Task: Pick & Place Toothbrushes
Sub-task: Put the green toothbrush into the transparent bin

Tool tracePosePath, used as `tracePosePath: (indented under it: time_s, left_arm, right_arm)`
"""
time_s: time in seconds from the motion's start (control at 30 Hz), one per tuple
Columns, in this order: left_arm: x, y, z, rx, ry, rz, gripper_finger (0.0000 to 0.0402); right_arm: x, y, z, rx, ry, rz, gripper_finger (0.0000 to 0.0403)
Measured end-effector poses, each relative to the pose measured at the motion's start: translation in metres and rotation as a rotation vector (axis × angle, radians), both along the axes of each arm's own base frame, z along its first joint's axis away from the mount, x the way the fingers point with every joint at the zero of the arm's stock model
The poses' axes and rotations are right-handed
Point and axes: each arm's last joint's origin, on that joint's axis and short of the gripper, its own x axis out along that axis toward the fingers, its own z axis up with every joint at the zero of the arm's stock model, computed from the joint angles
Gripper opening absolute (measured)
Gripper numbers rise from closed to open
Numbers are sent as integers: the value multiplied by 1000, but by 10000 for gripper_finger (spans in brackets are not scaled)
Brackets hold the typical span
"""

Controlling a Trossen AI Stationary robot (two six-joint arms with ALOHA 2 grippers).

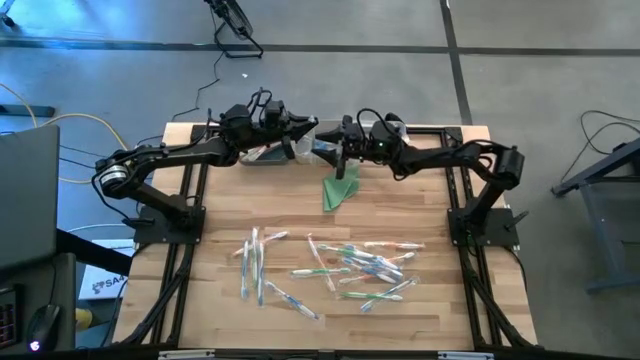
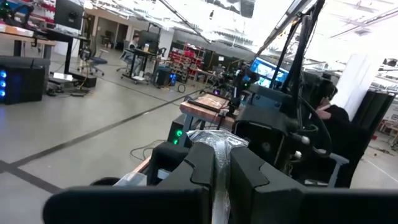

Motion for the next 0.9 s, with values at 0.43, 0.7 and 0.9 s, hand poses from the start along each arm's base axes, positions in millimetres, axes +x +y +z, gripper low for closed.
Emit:
tracePosePath:
  time_s: [0.43, 0.7, 0.9]
  left_arm:
    - [0, 0, 1, 1, -4, -1, 13]
    - [0, 0, 1, 1, -4, -3, 13]
    - [0, 0, 1, 1, -4, -4, 13]
  right_arm:
    - [4, 10, 0, -62, 10, -36, 117]
    - [4, 8, 0, -63, 10, -43, 24]
    - [4, 9, 0, -39, 7, -36, 12]
